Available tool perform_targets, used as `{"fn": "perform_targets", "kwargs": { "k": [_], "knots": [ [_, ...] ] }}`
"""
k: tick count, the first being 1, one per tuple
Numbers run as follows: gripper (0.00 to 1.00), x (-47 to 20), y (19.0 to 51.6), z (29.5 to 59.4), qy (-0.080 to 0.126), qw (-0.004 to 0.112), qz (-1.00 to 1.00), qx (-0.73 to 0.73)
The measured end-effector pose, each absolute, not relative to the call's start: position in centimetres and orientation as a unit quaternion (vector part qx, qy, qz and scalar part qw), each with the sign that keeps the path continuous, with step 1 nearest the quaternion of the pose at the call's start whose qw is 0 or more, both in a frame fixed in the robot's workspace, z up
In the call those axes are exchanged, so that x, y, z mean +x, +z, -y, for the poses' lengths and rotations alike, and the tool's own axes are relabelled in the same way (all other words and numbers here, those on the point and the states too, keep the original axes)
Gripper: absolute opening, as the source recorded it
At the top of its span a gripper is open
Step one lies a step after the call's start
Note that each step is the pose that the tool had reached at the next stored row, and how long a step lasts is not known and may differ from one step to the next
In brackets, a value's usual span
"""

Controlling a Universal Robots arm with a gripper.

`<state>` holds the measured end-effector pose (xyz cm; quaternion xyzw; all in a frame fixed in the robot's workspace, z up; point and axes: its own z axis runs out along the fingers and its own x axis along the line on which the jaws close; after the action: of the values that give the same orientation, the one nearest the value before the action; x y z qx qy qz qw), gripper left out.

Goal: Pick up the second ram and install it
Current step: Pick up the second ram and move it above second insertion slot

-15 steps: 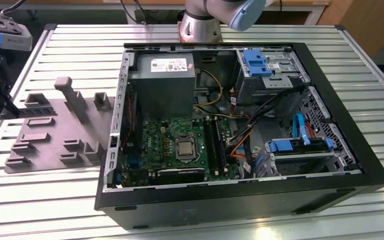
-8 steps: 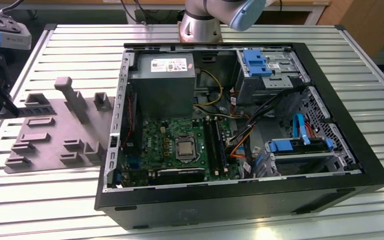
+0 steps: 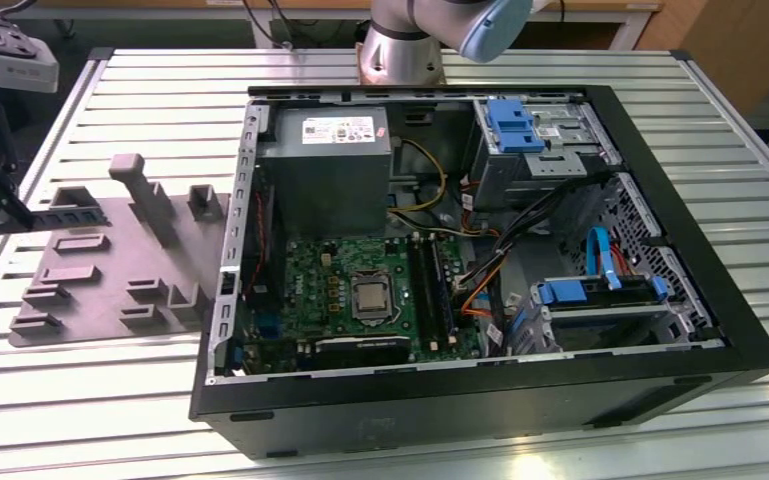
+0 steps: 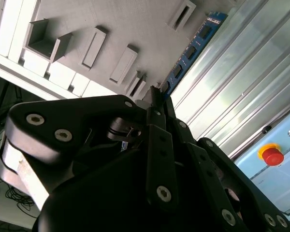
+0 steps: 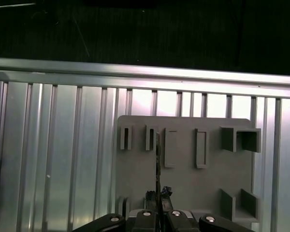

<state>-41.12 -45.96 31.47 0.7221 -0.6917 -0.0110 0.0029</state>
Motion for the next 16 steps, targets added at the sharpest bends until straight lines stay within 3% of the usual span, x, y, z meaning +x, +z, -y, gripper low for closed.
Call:
{"fn": "perform_targets", "kwargs": {
  "k": [16],
  "knots": [
    [0.14,-41.12,32.03,45.95,-0.011,0.003,0.692,0.722]
  ]
}}
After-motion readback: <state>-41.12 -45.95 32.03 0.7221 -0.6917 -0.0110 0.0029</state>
